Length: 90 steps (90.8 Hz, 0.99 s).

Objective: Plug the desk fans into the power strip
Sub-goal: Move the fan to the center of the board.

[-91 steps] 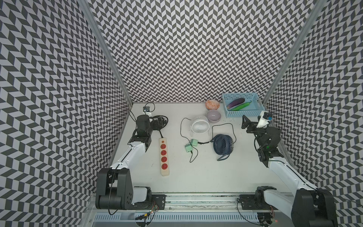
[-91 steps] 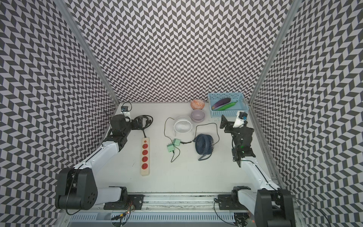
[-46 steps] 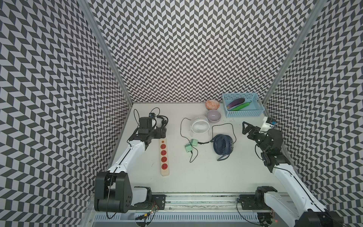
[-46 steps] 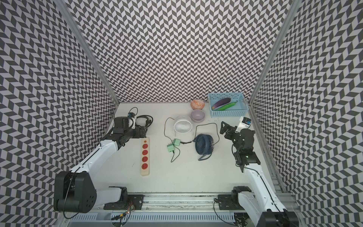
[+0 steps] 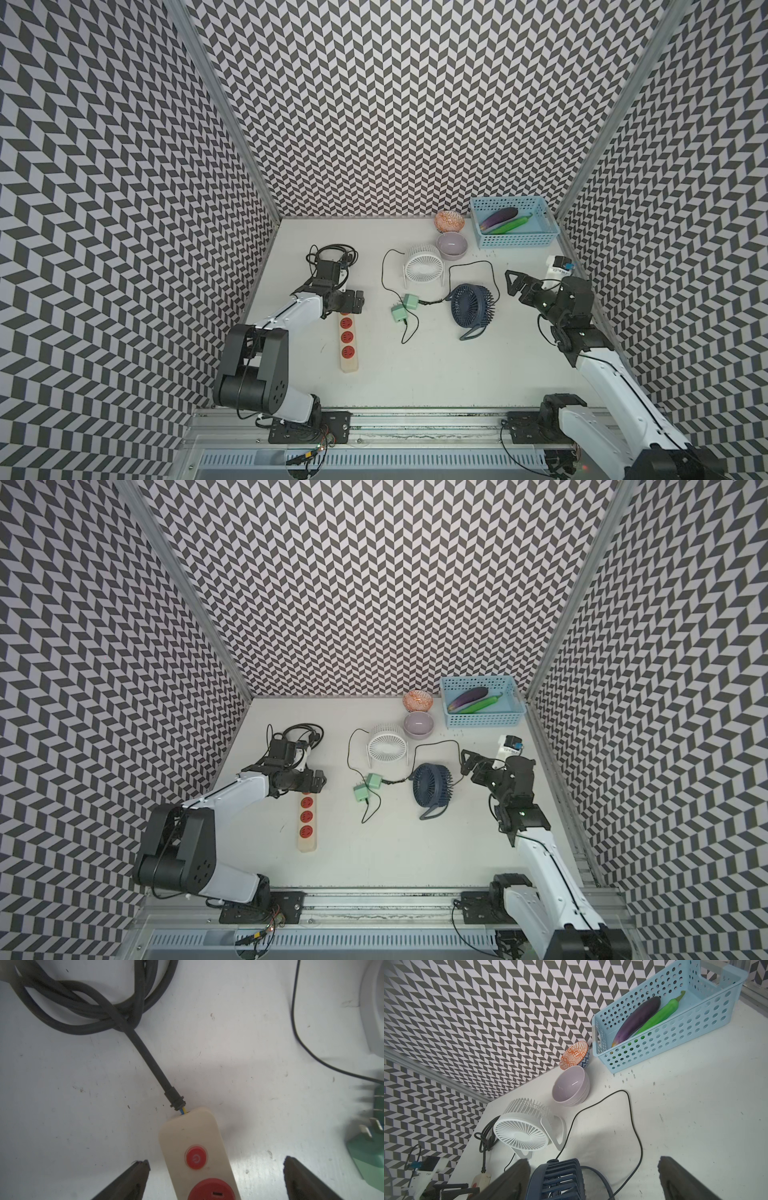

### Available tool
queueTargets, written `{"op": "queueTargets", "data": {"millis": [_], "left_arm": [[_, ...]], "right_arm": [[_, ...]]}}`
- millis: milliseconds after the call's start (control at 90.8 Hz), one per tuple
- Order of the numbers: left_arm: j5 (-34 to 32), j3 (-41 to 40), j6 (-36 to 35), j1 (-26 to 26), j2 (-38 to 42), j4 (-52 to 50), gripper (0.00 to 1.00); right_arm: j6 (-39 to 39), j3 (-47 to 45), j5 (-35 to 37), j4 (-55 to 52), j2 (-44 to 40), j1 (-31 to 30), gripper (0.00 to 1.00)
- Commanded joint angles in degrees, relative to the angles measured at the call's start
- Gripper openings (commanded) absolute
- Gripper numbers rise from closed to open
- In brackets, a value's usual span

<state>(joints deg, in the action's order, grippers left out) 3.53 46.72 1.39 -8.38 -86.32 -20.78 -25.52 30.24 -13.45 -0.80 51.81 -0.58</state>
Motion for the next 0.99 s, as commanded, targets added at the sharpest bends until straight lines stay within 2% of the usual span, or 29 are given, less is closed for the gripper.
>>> {"op": "queueTargets", "data": {"millis": [0, 419, 694, 837, 980], "left_arm": [[0.0, 1.0, 1.3, 0.0, -1.6, -0.1, 0.98], [1.3, -0.1, 2.9, -0.1, -5.4, 1.3, 0.81], [1.6, 2.3, 3.7, -0.1, -8.5, 0.5, 0.6], [0.8, 4.0, 4.1, -0.1, -8.8, 0.2, 0.44], [0.8, 6.7, 4.6, -0.1, -10.9, -1.2, 0.37]], "right_arm": [[0.7, 0.9, -1.6, 0.6, 0.1, -0.1, 1.0], [-0.1, 0.5, -3.2, 0.5, 0.2, -0.2, 1.0], [0.1, 0.9, -3.4, -0.8, 0.1, -0.2, 1.0], [0.4, 1.1, -3.7, -1.2, -0.1, -0.2, 1.0], [0.1, 0.8, -3.6, -0.9, 0.3, -0.2, 1.0]]}}
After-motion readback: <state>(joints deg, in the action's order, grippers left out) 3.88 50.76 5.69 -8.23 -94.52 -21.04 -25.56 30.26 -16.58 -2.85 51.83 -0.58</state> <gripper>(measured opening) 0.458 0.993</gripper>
